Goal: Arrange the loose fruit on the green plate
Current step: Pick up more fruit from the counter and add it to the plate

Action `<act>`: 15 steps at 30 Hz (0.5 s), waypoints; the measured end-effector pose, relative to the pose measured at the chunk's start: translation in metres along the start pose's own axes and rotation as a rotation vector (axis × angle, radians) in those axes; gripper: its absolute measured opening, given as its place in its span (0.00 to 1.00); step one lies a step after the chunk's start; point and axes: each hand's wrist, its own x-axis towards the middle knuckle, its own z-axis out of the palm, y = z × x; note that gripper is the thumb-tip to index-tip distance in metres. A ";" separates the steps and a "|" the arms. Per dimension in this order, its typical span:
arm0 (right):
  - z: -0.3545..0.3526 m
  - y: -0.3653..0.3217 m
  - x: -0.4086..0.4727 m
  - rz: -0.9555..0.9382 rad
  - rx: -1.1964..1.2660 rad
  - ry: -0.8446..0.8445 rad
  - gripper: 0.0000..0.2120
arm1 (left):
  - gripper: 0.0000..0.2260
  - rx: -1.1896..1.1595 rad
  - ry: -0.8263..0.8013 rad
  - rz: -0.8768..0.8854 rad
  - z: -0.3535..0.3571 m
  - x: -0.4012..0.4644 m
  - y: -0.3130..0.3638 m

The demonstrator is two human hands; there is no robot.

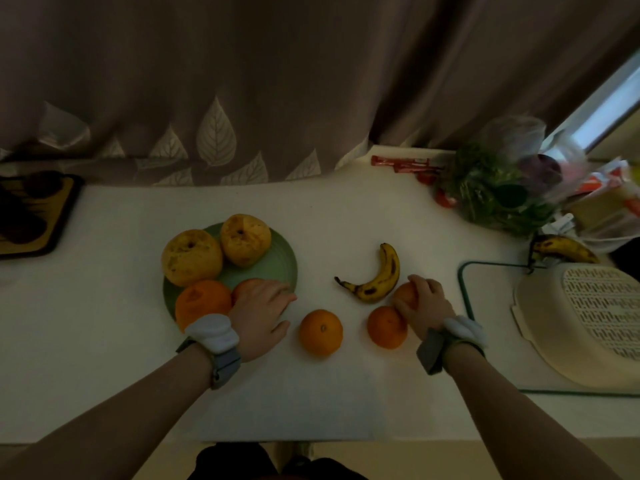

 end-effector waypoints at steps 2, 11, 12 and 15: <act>-0.006 -0.002 0.005 0.070 0.064 -0.051 0.33 | 0.19 0.073 -0.002 -0.008 0.004 0.000 -0.004; -0.030 -0.073 0.001 -0.094 0.401 0.095 0.24 | 0.40 0.143 -0.210 -0.133 -0.012 -0.009 -0.020; -0.028 -0.087 -0.001 -0.170 0.504 0.029 0.23 | 0.42 0.167 -0.233 -0.130 -0.014 -0.011 -0.020; -0.008 -0.125 -0.002 -0.352 0.627 -0.113 0.20 | 0.43 0.266 -0.244 -0.108 -0.023 -0.013 -0.020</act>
